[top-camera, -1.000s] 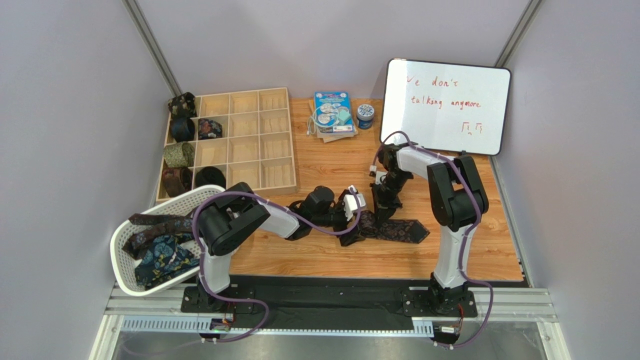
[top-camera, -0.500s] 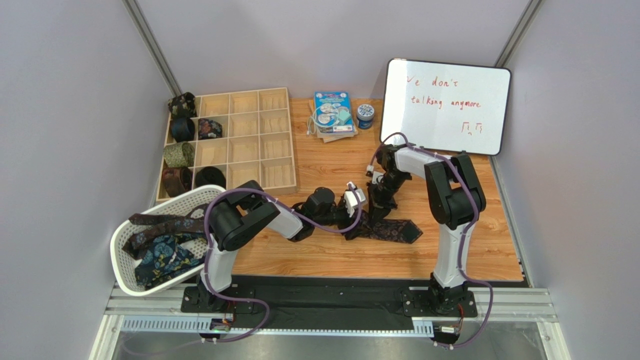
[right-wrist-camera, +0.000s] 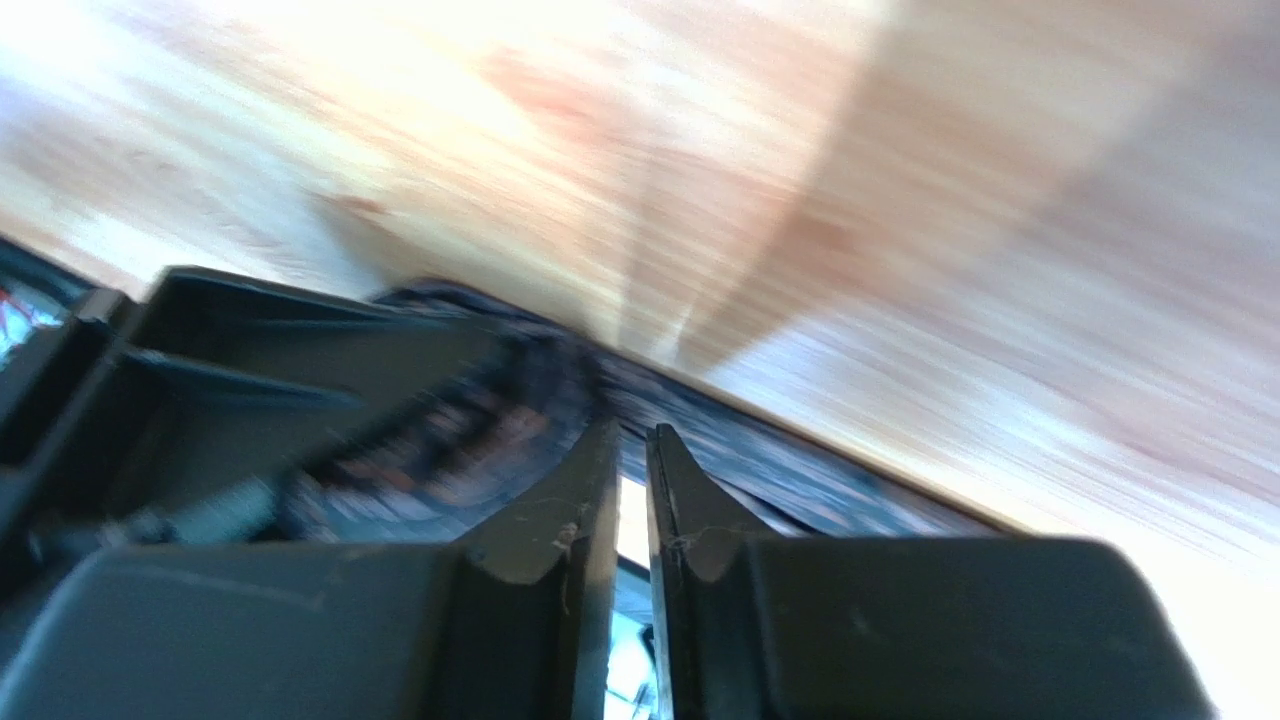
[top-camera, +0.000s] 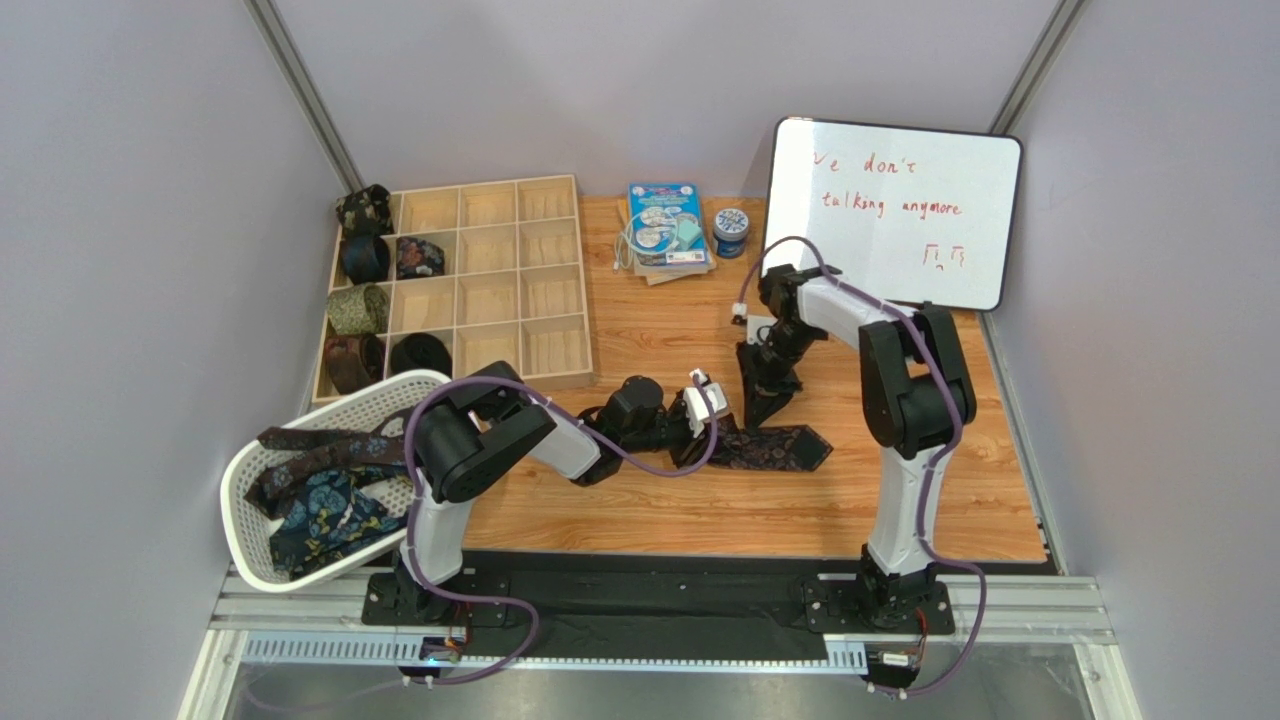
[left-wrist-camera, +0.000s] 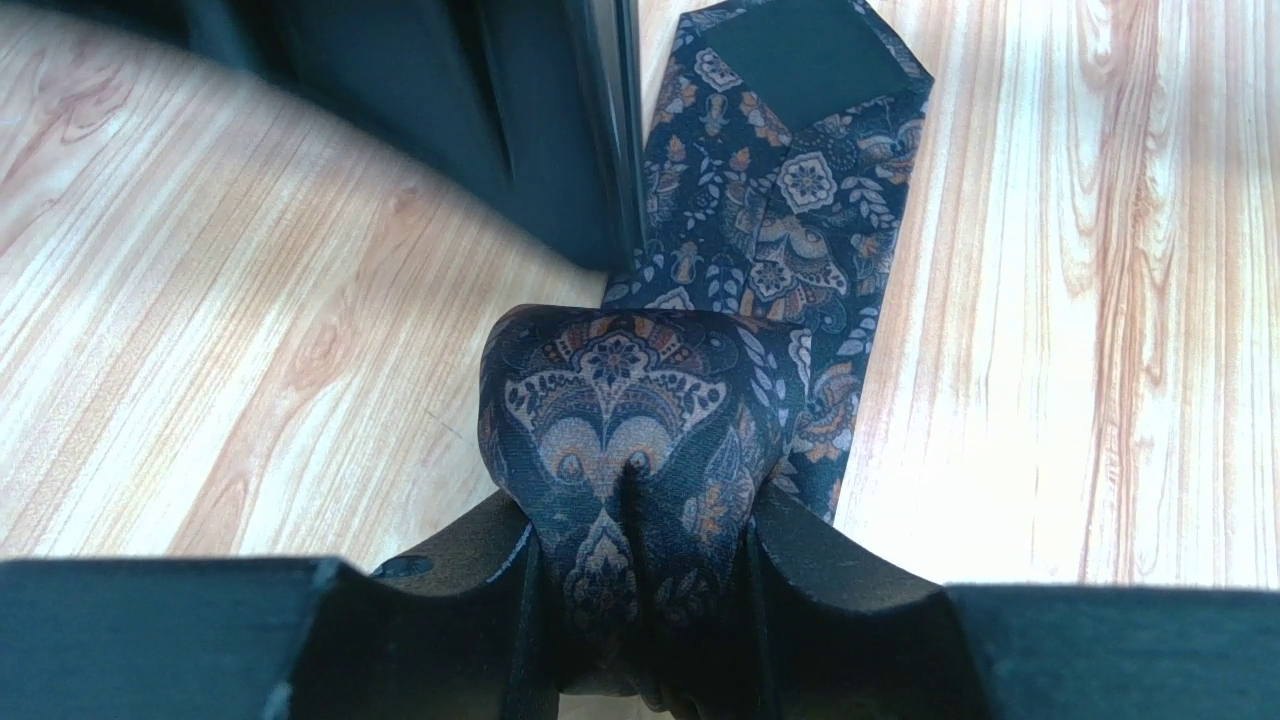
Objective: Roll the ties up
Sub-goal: Roll the tie at the center of the board.
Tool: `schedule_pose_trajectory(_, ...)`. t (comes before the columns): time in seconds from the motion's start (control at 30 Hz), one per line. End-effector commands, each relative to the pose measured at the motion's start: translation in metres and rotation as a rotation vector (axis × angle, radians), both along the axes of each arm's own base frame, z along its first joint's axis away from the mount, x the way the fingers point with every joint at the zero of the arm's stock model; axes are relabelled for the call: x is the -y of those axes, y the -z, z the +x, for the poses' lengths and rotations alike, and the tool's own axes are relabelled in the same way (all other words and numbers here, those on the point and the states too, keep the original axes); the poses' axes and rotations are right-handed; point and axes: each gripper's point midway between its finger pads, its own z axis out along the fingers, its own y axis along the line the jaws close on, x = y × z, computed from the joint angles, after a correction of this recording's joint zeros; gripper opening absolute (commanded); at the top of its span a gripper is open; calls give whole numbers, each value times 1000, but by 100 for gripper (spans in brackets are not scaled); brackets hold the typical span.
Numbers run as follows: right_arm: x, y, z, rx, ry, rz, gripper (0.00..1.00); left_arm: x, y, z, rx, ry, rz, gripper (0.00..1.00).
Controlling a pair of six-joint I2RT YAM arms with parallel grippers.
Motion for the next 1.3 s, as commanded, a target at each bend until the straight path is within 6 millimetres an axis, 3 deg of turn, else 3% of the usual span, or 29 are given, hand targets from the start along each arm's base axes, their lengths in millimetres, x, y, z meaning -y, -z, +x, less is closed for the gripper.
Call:
schedule_pose_trajectory(0.0,36,-25,10,99,-25,-50,16,-19,41,-14,-115,-21,129,14)
schedule_pose_trajectory(0.13,32,-8,-9,45,-52,-63,13,-16,34,-15,-113,-13,101,13)
schedule_pose_trajectory(0.33,35,28,3,21,-68,-138,9,-11,9,-7,-82,-6,37,14)
schedule_pose_trajectory(0.5,43,40,15,8,-86,-207,8,-7,-22,-10,-25,76,-23,19)
schedule_pose_trajectory(0.67,44,43,19,-16,-86,-223,8,-10,-31,-26,70,216,-21,22)
schedule_pose_trajectory(0.9,41,44,32,-13,-90,-231,7,-28,8,-41,63,336,154,19)
schedule_pose_trajectory(0.93,41,42,38,0,-86,-230,7,-27,8,-38,73,342,167,18)
schedule_pose_trajectory(1.1,35,35,57,50,-101,-214,7,-40,44,-32,-22,307,359,14)
schedule_pose_trajectory(1.2,27,10,68,105,-75,-131,14,-45,57,-27,-62,280,421,13)
schedule_pose_trajectory(1.23,22,-7,70,123,-54,-69,16,-45,60,-27,-70,278,430,13)
schedule_pose_trajectory(1.27,21,-17,68,123,-41,-36,23,-46,61,-26,-74,270,440,13)
